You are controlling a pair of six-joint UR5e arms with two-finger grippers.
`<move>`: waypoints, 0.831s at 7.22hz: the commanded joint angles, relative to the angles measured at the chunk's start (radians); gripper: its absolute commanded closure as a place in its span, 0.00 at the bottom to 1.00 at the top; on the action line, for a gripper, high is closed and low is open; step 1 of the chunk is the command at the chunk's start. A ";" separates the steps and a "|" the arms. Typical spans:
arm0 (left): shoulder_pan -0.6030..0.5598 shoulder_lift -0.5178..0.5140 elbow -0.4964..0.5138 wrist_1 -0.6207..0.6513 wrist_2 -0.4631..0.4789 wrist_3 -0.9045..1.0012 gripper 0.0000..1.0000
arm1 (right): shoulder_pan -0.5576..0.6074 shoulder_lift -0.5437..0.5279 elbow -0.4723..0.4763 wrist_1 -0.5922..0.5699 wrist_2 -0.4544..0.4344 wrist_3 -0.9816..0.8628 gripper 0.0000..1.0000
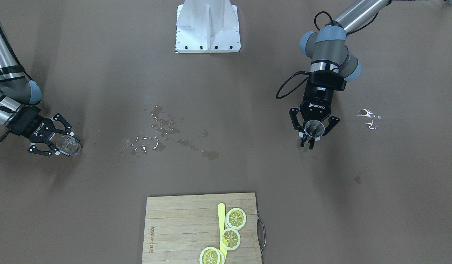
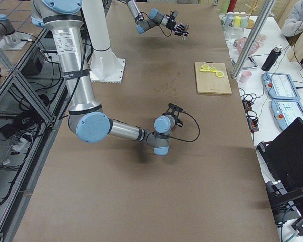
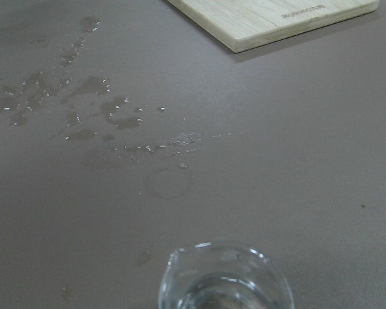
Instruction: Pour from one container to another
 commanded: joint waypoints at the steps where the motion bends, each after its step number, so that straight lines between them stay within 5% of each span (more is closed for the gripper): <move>1: -0.008 -0.054 0.028 -0.016 -0.115 0.026 1.00 | 0.010 0.000 0.007 -0.002 0.002 0.000 0.77; 6: 0.024 -0.177 0.179 -0.126 -0.210 0.184 1.00 | 0.040 0.002 0.018 -0.002 0.017 0.000 1.00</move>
